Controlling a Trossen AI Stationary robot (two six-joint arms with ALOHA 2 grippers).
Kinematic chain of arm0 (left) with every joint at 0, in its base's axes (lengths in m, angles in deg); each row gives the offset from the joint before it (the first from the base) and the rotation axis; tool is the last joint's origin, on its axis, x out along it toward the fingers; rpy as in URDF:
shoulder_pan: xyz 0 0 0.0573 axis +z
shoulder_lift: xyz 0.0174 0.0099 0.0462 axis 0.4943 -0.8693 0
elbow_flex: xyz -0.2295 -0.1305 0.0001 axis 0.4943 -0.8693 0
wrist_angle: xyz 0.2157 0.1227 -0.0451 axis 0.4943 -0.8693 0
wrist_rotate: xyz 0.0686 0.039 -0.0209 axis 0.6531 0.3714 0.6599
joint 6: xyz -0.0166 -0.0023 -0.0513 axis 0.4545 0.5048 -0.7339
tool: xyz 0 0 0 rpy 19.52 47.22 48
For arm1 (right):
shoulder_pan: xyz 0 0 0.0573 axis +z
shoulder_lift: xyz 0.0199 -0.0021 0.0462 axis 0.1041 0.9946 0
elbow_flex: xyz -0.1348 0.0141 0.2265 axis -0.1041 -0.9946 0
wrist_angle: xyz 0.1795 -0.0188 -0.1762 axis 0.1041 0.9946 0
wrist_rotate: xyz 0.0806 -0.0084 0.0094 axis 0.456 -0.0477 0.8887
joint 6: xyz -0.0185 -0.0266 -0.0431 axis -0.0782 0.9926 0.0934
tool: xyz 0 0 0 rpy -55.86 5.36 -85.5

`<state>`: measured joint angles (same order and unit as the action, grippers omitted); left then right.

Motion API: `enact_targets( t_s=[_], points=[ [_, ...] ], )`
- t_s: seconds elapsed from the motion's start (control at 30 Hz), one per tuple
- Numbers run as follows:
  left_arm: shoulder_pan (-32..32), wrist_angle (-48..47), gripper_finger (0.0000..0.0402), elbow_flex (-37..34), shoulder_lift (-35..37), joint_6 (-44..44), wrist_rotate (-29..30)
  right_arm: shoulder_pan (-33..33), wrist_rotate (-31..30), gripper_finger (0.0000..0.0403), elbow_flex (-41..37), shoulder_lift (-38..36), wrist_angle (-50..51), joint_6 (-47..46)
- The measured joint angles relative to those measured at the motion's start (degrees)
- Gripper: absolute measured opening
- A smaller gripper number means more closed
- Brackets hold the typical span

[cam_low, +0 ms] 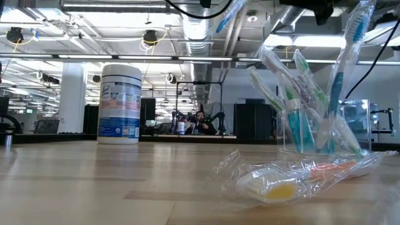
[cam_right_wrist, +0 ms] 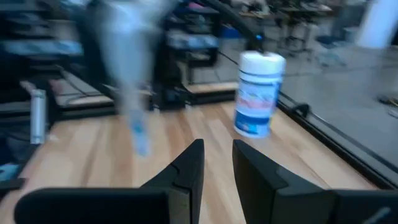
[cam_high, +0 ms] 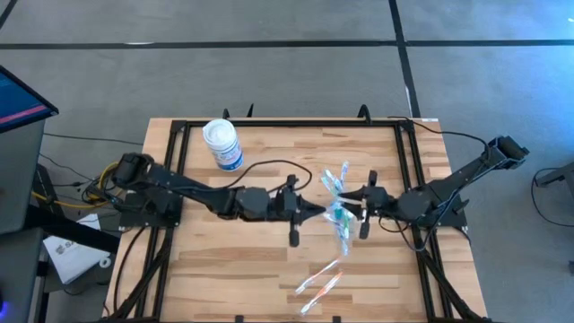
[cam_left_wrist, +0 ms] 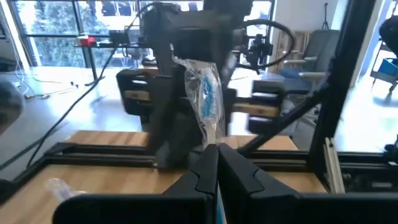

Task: Pick & Place toothbrushing station
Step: Put the blue toothbrush into the transparent organizer

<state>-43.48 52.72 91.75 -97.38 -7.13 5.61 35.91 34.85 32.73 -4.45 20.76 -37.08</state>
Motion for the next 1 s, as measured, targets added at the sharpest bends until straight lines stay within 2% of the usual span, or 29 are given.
enact_targets(
  t_s=[0.1, 0.2, 0.5, 0.83, 1.0],
  points=[
    [1.42, 2.62, 0.0, 0.0, 0.0, 0.02, -1.72, 0.0, 2.9, 0.0075, 0.0, 0.0, -3.18, 2.61],
    [2.59, 5.41, 0.0, 0.0, -0.01, 0.03, -4.3, -0.01, 3.11, 0.0075, 0.0, 0.0, -4.99, 4.06],
    [4.26, 9.02, 0.0, 0.0, -0.02, 1.5, -5.88, -0.47, 4.88, 0.0083, 0.04, 0.7, -8.95, 7.11],
    [4.66, 11.72, 0.0, 0.0, -0.04, 3.0, -6.9, -2.38, 5.14, 0.0174, 0.04, 0.92, -12.23, 8.6],
    [5.59, 13.77, 0.0, 0.0, -0.41, 3.02, -7.63, -2.9, 6.3, 0.0199, 0.04, 0.9, -13.59, 9.39]
  ],
)
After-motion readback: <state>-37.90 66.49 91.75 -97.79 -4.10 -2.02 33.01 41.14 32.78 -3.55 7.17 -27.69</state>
